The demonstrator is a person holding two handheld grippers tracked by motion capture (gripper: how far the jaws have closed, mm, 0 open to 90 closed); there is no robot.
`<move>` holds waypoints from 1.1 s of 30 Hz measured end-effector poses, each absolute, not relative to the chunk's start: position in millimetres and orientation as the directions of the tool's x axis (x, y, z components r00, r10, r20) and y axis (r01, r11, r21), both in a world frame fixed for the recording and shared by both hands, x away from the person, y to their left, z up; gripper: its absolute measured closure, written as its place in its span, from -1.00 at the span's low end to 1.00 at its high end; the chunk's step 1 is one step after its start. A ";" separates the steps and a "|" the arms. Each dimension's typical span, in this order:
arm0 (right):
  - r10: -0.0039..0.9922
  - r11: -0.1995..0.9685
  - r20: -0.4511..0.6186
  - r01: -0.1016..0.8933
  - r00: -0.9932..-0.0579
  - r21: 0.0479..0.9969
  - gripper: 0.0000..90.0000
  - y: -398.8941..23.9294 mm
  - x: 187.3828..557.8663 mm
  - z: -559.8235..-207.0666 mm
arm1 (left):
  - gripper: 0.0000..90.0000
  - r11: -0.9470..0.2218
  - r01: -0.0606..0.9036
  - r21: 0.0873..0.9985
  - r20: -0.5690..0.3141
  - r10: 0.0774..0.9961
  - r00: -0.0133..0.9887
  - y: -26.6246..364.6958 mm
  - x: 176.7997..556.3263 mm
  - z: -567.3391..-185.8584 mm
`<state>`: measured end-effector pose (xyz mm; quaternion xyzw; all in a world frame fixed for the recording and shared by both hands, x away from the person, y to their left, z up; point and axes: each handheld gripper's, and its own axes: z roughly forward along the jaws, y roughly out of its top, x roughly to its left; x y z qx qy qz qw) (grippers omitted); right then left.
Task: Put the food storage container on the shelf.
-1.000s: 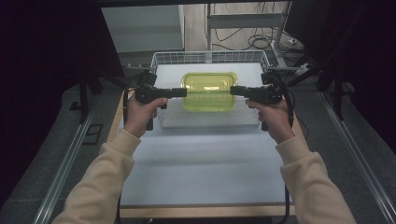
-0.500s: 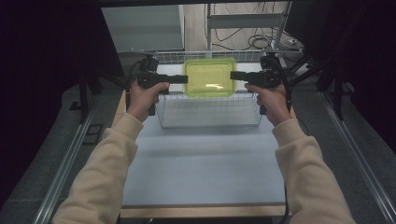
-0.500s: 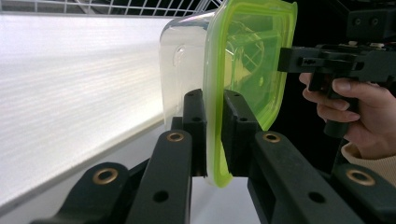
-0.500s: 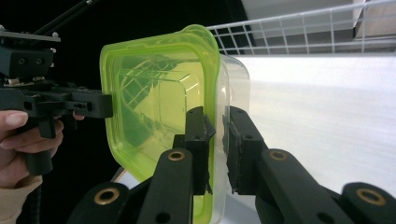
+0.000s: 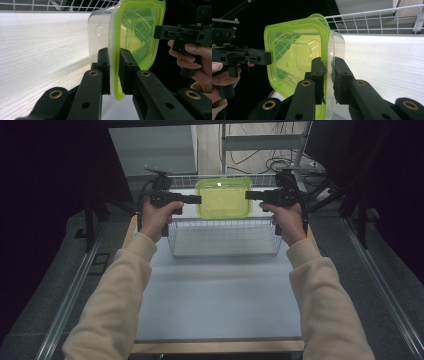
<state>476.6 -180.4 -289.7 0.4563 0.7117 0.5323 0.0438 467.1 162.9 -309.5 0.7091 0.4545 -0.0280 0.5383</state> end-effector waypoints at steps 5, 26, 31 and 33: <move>0.707 0.010 0.442 0.633 -0.552 0.774 0.78 -179.7 489.4 -293.0 | 0.79 0.000 0.696 0.718 -0.543 0.627 0.559 160.6 477.6 -313.8; 0.734 -0.029 0.471 0.670 -0.489 0.742 0.68 -174.4 520.3 -307.3 | 0.73 0.091 0.742 0.664 -0.614 0.632 0.472 157.3 504.2 -325.2; 0.744 -0.031 0.462 0.666 -0.482 0.745 0.62 -173.3 522.7 -309.8 | 0.68 0.108 0.739 0.664 -0.617 0.638 0.461 155.3 507.9 -328.7; 0.753 -0.028 0.452 0.662 -0.479 0.749 0.59 -171.9 524.0 -311.4 | 0.66 0.112 0.737 0.666 -0.616 0.640 0.459 154.8 509.2 -330.6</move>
